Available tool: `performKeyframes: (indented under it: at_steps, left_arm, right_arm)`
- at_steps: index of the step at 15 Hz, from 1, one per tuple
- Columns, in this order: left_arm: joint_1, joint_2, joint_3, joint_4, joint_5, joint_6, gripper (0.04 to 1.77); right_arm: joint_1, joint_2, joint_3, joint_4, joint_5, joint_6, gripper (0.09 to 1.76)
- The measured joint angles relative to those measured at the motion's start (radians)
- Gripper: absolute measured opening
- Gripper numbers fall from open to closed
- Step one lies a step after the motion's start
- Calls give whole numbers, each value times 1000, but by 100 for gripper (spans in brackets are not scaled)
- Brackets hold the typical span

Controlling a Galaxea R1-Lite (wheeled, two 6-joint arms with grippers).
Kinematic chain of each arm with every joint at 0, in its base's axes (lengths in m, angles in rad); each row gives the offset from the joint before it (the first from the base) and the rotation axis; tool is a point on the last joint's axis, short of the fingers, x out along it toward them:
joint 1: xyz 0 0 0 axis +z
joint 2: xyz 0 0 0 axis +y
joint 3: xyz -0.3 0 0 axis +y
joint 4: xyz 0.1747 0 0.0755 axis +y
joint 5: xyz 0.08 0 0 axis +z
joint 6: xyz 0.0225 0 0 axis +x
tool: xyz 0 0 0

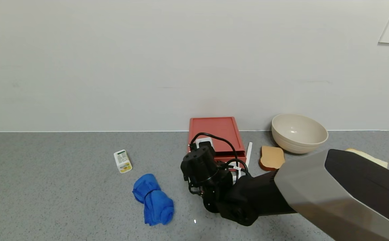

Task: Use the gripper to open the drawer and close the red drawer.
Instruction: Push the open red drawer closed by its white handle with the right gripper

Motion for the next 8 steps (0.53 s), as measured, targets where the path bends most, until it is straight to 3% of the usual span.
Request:
performKeyframes:
  at_steps: [8]
  left_arm:
    - [0,0,0,0,0,0,172]
  right_arm:
    - [-40,52,-76,0,38,-40,171]
